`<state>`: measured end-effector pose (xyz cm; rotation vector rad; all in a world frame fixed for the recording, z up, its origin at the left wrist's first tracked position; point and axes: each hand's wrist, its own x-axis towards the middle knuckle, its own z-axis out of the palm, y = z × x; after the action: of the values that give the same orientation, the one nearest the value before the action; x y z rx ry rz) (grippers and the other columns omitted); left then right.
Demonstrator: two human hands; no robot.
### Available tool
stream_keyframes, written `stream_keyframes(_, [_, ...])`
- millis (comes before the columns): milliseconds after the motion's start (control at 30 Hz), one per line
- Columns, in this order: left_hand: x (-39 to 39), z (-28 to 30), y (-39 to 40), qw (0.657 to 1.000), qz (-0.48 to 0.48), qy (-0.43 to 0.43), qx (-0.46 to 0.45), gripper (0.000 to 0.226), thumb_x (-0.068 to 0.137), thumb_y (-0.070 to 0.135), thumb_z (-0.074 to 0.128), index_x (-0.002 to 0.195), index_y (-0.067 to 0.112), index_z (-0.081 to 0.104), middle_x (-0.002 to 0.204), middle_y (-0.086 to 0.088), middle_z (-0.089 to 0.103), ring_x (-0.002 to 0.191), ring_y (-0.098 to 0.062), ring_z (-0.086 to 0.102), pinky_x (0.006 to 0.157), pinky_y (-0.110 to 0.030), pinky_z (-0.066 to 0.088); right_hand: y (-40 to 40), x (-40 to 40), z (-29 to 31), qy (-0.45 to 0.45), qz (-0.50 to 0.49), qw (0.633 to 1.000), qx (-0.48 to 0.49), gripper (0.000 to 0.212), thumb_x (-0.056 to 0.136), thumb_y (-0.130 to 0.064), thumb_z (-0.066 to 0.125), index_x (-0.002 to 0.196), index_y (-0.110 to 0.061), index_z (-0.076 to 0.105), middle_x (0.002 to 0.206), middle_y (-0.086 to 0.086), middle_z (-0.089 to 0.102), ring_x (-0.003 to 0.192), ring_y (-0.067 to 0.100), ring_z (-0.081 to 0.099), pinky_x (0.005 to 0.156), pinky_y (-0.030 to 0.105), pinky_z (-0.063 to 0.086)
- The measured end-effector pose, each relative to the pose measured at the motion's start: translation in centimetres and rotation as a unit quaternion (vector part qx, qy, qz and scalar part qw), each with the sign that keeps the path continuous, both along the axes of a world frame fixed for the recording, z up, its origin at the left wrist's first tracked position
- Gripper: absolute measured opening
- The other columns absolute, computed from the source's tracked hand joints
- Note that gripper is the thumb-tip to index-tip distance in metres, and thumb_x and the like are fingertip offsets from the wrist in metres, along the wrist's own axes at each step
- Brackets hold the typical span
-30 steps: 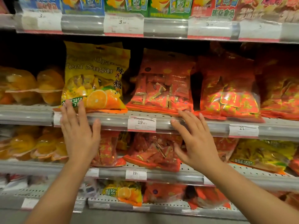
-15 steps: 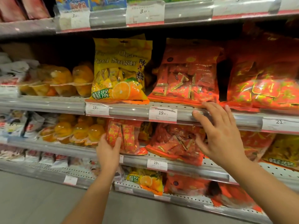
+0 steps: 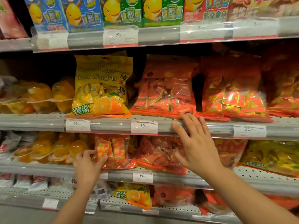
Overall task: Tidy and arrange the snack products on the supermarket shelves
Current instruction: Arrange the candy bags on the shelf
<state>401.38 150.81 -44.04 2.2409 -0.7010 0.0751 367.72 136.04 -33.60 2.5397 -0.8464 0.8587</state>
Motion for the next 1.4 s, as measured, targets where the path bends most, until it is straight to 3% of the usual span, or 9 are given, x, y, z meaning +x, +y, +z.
stream_keyframes(133, [-1.7,0.6,0.1,0.996,-0.029,0.074,-0.040,0.055,0.083,0.048,0.075,0.124,0.019,0.051,0.110,-0.008,0.068,0.081,-0.022,0.064,0.068,-0.044,0.058,0.2,-0.1,0.3,0.013,-0.009,1.000,0.013,0.074,0.075,-0.044,0.064,0.143,-0.019,0.050,0.161,0.016,0.030,0.152,0.037,0.021,0.123,0.058,0.016])
stream_keyframes(367, [-0.7,2.9,0.0,0.987,-0.063,0.137,-0.064,0.103,0.070,0.074,0.071,0.141,0.004,0.046,0.120,-0.017,0.068,0.095,-0.033,0.066,0.080,-0.043,0.050,0.5,0.2,0.1,-0.007,-0.010,1.000,0.020,0.073,0.074,-0.043,0.066,0.142,-0.021,0.050,0.162,0.015,0.028,0.153,0.035,0.019,0.123,0.057,0.016])
stream_keyframes(533, [-1.3,4.5,0.0,0.974,-0.103,0.198,-0.041,0.072,0.067,0.074,0.074,0.101,0.011,0.072,0.069,0.006,0.070,0.071,-0.018,0.066,0.062,-0.030,0.045,0.5,0.3,-0.1,-0.013,-0.015,1.000,0.016,0.072,0.074,-0.043,0.066,0.141,-0.020,0.050,0.162,0.014,0.028,0.153,0.034,0.018,0.123,0.057,0.017])
stream_keyframes(700, [-1.7,4.6,0.0,0.931,-0.145,0.315,-0.116,0.043,0.077,0.033,0.082,0.114,0.015,0.068,0.084,-0.004,0.079,0.079,-0.027,0.075,0.069,-0.037,0.056,0.4,0.5,-0.2,-0.015,-0.016,1.000,0.014,0.072,0.075,-0.042,0.065,0.141,-0.020,0.050,0.161,0.014,0.029,0.153,0.034,0.018,0.123,0.058,0.017])
stream_keyframes(833, [-2.7,4.6,0.4,0.926,-0.169,0.302,-0.150,0.032,0.081,0.026,0.079,0.108,0.016,0.066,0.071,-0.004,0.073,0.058,-0.019,0.065,0.083,-0.065,0.052,0.3,0.4,-0.3,-0.012,-0.017,1.000,0.014,0.071,0.075,-0.043,0.064,0.142,-0.021,0.050,0.162,0.014,0.028,0.154,0.034,0.017,0.123,0.058,0.017])
stream_keyframes(933, [-3.4,4.5,1.7,0.929,-0.137,0.305,-0.160,0.044,0.075,0.034,0.081,0.112,0.014,0.067,0.085,-0.007,0.078,0.073,-0.027,0.074,0.082,-0.055,0.057,0.2,0.5,-0.3,-0.011,-0.017,1.000,0.013,0.071,0.075,-0.045,0.065,0.141,-0.021,0.049,0.161,0.014,0.028,0.154,0.034,0.017,0.122,0.059,0.017])
stream_keyframes(1067, [-5.0,3.1,4.9,0.974,-0.127,0.175,-0.072,0.066,0.064,0.064,0.084,0.114,0.025,0.070,0.094,0.001,0.076,0.089,-0.022,0.069,0.081,-0.043,0.051,0.1,0.5,-0.5,-0.016,-0.013,1.000,0.011,0.071,0.076,-0.046,0.064,0.141,-0.021,0.049,0.161,0.014,0.028,0.154,0.034,0.016,0.122,0.059,0.017])
stream_keyframes(1233, [-5.5,-0.8,8.0,0.976,-0.203,0.062,0.050,0.065,0.067,0.079,0.068,0.128,0.059,0.057,0.154,0.012,0.045,0.139,-0.019,0.047,0.112,-0.047,0.040,0.0,0.4,-0.6,-0.021,-0.001,1.000,0.004,0.072,0.076,-0.045,0.064,0.142,-0.019,0.050,0.162,0.014,0.028,0.154,0.034,0.015,0.122,0.060,0.017])
stream_keyframes(1400, [-9.7,2.0,7.1,0.927,-0.267,-0.227,0.138,0.044,0.085,0.077,0.039,0.116,0.052,0.058,0.088,0.015,0.076,0.075,-0.013,0.075,0.058,-0.033,0.061,-0.3,-0.9,-0.3,0.011,0.040,0.999,0.000,0.079,0.080,-0.045,0.063,0.152,-0.018,0.042,0.167,0.014,0.017,0.156,0.033,0.007,0.123,0.057,0.015])
